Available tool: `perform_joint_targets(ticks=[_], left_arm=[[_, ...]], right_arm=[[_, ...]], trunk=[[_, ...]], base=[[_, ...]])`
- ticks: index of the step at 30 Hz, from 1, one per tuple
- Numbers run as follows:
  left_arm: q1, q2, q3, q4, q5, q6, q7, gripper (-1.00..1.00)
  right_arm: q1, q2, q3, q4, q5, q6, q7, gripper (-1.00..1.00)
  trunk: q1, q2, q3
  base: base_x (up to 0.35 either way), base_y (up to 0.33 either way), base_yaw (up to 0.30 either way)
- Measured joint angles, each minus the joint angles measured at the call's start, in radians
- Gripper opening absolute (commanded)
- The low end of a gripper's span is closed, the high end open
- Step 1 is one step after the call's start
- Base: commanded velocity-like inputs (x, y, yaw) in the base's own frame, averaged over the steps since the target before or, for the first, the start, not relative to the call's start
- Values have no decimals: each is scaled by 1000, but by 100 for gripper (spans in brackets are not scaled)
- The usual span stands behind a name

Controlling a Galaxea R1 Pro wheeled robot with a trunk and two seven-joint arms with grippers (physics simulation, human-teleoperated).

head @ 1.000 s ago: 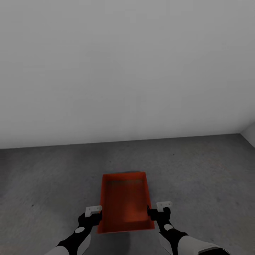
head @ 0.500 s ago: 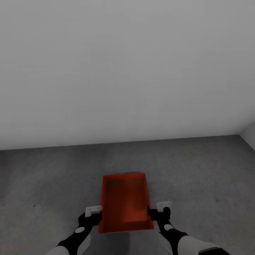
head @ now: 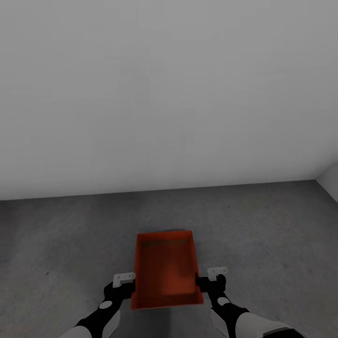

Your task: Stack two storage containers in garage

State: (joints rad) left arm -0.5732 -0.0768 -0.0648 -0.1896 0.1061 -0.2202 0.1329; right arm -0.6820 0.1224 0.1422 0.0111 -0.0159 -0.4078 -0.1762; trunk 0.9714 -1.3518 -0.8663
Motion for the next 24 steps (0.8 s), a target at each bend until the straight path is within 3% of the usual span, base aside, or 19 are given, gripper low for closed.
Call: perform_joint_targets(ticks=[24], left_arm=[[0,0,0,0,0,0,0,100]], right_arm=[[0,0,0,0,-1,0,0,100]], trunk=[[-92,168,75]], base=[[0,0,0]])
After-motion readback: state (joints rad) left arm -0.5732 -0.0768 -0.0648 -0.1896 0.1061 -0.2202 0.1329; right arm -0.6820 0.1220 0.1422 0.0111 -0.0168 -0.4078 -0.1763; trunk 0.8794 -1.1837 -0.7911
